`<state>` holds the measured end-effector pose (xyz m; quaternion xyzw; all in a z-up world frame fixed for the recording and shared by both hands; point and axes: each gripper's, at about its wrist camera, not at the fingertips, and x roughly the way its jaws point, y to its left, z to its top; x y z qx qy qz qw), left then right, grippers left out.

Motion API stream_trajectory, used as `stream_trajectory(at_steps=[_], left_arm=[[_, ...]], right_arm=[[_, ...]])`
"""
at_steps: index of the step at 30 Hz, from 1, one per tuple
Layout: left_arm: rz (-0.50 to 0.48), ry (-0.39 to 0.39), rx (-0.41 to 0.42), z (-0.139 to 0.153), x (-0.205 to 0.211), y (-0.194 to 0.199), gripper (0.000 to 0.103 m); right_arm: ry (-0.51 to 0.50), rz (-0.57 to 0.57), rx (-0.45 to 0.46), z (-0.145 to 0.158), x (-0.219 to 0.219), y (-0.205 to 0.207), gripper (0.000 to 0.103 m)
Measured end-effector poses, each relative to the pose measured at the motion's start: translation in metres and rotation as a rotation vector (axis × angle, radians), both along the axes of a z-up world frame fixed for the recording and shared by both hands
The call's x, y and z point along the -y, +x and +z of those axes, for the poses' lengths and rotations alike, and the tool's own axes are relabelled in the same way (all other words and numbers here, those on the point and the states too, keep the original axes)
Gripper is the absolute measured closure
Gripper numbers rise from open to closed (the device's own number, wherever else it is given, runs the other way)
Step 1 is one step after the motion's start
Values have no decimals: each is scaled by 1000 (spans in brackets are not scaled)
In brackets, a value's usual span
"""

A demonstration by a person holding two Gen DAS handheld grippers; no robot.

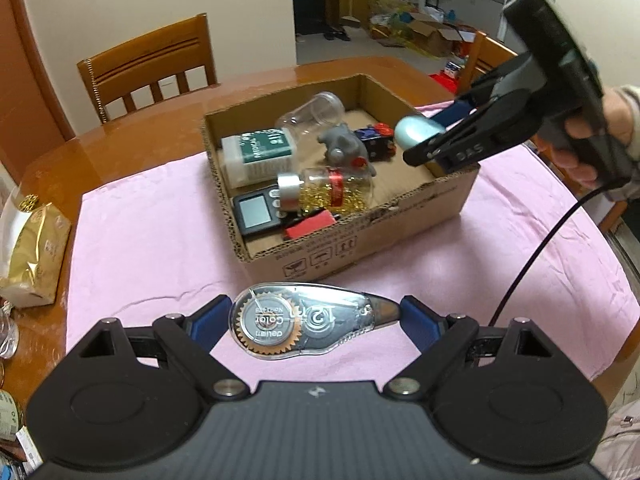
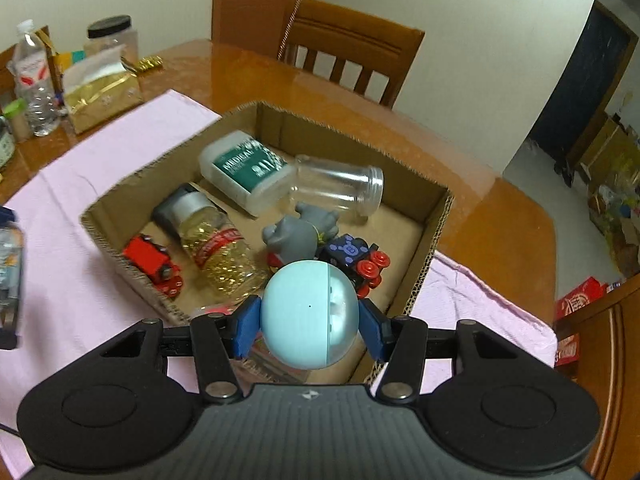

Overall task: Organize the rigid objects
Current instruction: 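Carry the green case into the box and open the right tool while the left tool carries the tape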

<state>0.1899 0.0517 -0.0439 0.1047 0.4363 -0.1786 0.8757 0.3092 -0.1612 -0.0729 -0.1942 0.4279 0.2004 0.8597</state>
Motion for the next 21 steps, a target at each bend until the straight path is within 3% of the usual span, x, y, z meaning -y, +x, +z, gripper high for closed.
stream_trajectory(at_steps=[1,3,5,7,21], left_arm=[[6,0,1,1,-1,0,14],[17,-2,2,2,-2,1,14],[26,-4,0,3,-3,2,14],[29,-6,-1,3,-2,3,14],[-32,-8,50,23,30,29,14]], right_arm=[[3,-8,-7,-2,0,3,45],[23,-15,-9,-4,0,5,33],[35,-12,12,-1,-2,2,7],[45,-13,32,4,-3,-1,1],[87,-186,-5,18,19,-46,0]])
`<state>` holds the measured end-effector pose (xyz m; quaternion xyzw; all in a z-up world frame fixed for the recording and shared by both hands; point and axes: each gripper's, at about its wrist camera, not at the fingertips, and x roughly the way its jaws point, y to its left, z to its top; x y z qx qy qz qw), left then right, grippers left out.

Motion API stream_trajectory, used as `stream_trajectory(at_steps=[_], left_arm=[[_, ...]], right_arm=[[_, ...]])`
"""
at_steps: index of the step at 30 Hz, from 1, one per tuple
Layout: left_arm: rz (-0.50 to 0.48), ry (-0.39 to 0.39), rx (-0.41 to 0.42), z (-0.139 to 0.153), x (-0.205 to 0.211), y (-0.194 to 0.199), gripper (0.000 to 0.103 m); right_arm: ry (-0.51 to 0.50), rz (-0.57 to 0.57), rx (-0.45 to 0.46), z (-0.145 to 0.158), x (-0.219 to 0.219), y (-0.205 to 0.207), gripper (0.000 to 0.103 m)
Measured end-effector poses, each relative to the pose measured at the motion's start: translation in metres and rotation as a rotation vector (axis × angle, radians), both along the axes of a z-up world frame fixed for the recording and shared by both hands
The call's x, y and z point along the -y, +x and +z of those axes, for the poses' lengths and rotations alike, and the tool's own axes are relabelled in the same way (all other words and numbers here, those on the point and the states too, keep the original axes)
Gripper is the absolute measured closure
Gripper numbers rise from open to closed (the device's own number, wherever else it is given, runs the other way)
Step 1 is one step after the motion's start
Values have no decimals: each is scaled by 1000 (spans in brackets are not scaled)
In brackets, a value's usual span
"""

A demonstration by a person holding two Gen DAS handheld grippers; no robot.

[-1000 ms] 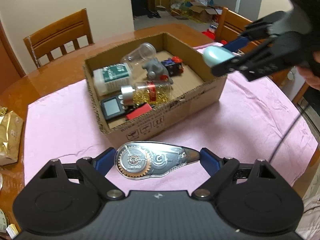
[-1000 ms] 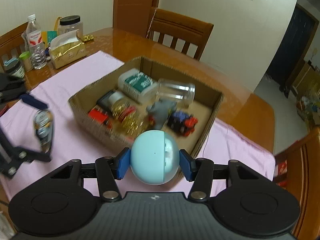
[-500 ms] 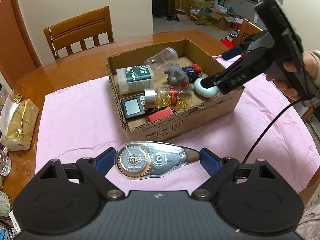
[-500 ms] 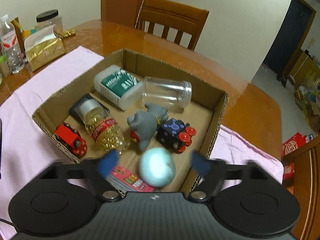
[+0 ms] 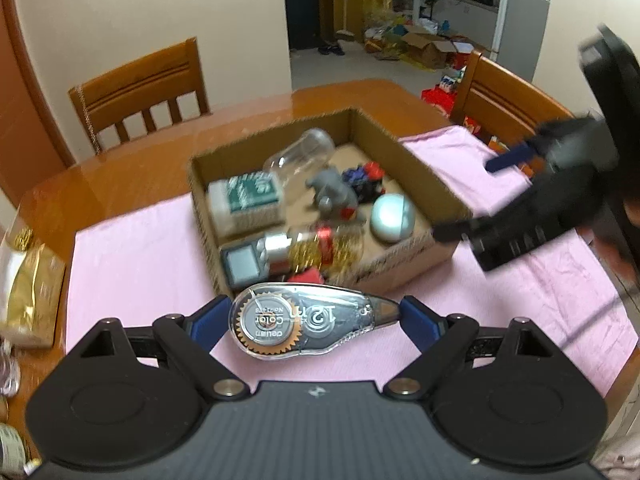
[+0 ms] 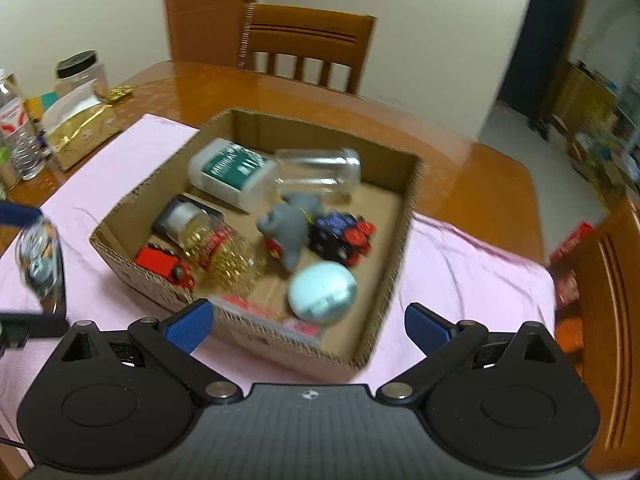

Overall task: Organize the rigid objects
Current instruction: 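Carry the green case into the box and open the right tool while the left tool carries the tape, then lower the correction tape into the box and open the left tool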

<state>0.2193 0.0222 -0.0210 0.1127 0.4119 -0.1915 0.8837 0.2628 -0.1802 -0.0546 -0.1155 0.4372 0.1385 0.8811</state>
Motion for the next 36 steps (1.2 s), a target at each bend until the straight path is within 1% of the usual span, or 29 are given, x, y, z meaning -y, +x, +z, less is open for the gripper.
stream_trajectory(at_steps=[4,8,13,17,19,21,24,28,30,33,36], left_arm=[[-39,-1,31,10,20,21,14],[-90,-1,54,11,49,58,14],[-100,-13,34,-11,88,115,14],[-81,3,17,-34,113,146,13],[-60,-2,31,-41,117,156,13],[-46,21,61,-43,122,162,11],[-28,54,101,-37,122,161,8],[-13,37,134,-18,108,146,7],[4,31,145,-7,95,131,5],[37,17,142,7,76,108,4],[96,5,114,14,54,79,4]], right_arm=[[29,-78,-15,-1,13,-17,0],[70,-133,-45,-8,25,-32,0],[81,-177,-43,-10,33,-47,0],[103,-219,-38,-7,42,-54,0],[106,-241,-33,-6,46,-55,0],[109,-256,-32,-6,50,-55,0],[110,-263,-28,-4,51,-54,0],[107,-253,-22,-1,50,-50,0],[103,-246,-22,0,49,-47,0],[90,-241,-20,5,46,-42,0],[69,-262,-39,10,44,-35,0]])
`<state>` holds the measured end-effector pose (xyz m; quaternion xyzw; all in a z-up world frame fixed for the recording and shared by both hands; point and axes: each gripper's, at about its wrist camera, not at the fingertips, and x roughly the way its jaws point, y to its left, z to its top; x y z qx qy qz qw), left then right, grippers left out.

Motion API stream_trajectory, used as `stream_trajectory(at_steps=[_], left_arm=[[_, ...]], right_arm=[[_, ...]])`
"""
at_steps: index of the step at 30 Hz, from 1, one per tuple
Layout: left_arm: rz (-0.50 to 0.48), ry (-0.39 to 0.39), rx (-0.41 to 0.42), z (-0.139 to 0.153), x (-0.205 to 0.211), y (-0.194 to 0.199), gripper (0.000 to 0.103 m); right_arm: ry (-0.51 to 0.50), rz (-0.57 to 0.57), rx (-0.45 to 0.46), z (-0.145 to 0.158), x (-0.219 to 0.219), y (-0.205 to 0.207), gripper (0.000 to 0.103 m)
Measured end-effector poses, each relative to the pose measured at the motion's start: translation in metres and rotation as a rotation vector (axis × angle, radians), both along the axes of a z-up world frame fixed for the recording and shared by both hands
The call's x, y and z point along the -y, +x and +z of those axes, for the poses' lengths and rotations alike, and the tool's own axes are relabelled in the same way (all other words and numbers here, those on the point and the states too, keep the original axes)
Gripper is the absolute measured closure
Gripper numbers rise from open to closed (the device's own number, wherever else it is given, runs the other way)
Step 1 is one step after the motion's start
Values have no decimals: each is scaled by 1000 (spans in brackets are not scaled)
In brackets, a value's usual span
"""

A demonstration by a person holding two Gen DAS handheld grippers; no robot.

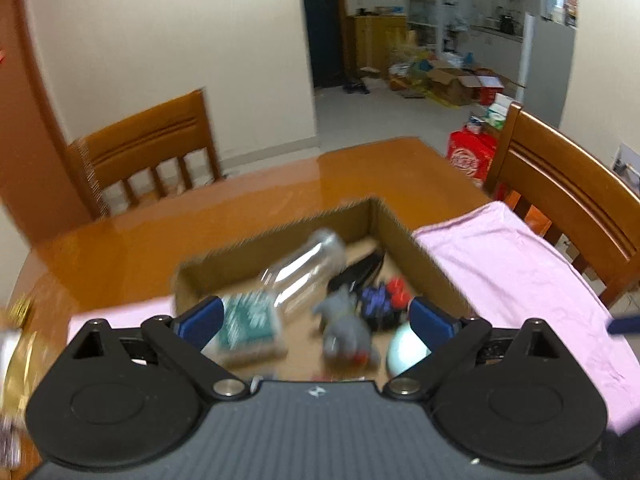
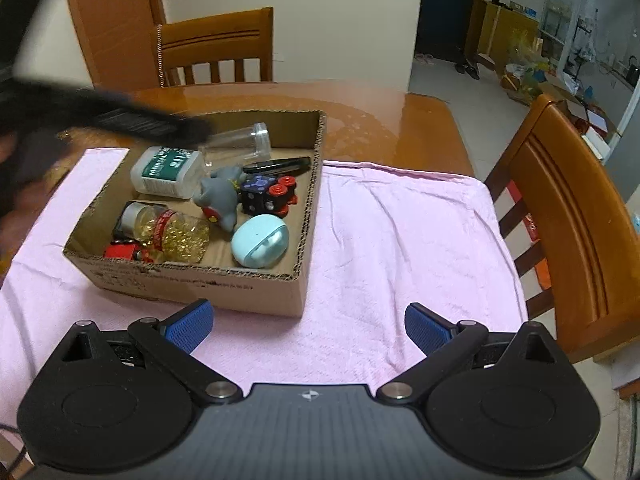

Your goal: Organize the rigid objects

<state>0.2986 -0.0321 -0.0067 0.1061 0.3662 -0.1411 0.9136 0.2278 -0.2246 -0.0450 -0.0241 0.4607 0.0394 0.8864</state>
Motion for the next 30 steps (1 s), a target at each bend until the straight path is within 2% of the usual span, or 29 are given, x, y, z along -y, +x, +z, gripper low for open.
stream_trajectory(at_steps=[5,8,13,30], left_arm=[[153,-28,-103,-2,-26,-41,4],[202,-59,-132,-4,-35,-59,4],[268,-15,-153,5,-37,-71,4],[296,-4,-160,16,-34,-78,4]], right_arm=[[18,-39,-32,9,-1,9,0],[25,-47,-47,15,-7,12,0],[15,-39,-43,26,-17,11,0],[11,-21,-24,37,-29,1,0]])
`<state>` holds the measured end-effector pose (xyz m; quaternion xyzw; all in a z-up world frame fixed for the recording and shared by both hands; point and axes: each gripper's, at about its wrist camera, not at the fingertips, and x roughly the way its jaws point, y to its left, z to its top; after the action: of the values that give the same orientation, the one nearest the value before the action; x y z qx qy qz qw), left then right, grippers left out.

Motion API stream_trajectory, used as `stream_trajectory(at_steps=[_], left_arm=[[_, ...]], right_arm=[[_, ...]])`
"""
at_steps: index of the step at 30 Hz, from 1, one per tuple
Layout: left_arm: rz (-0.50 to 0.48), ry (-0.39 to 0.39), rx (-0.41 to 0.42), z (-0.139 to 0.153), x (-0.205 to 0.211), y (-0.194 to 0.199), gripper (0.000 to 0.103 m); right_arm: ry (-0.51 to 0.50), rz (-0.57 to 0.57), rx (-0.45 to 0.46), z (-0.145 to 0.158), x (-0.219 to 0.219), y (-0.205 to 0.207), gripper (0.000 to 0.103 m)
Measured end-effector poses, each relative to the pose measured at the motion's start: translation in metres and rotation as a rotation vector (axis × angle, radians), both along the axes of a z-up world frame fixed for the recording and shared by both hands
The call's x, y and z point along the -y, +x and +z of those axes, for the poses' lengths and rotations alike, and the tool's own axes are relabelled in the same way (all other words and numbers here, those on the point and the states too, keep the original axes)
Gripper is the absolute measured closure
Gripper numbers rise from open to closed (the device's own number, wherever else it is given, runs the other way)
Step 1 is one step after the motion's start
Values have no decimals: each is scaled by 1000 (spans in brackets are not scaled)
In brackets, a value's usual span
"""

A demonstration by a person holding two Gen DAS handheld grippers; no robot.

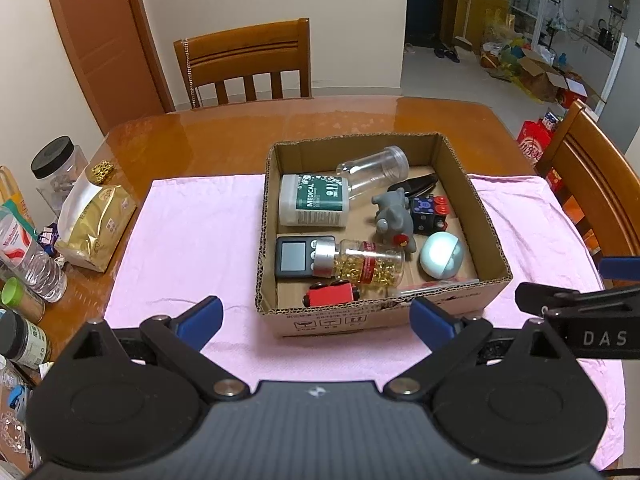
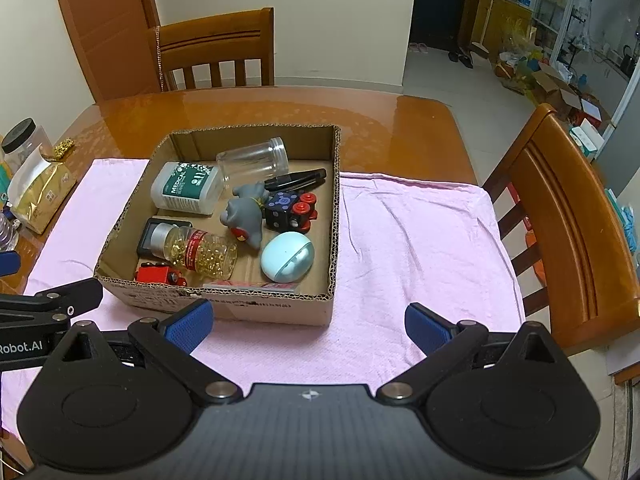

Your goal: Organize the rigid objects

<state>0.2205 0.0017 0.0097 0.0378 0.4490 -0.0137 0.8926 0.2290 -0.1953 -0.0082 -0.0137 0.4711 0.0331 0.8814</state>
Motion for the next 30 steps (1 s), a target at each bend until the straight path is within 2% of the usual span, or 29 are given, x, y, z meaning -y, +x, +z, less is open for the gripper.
stream_trajectory(at_steps=[30], left_arm=[[-3,-2,2,3,0,1,4]], right_arm=[[-8,-10,22,3,-4,-1,0]])
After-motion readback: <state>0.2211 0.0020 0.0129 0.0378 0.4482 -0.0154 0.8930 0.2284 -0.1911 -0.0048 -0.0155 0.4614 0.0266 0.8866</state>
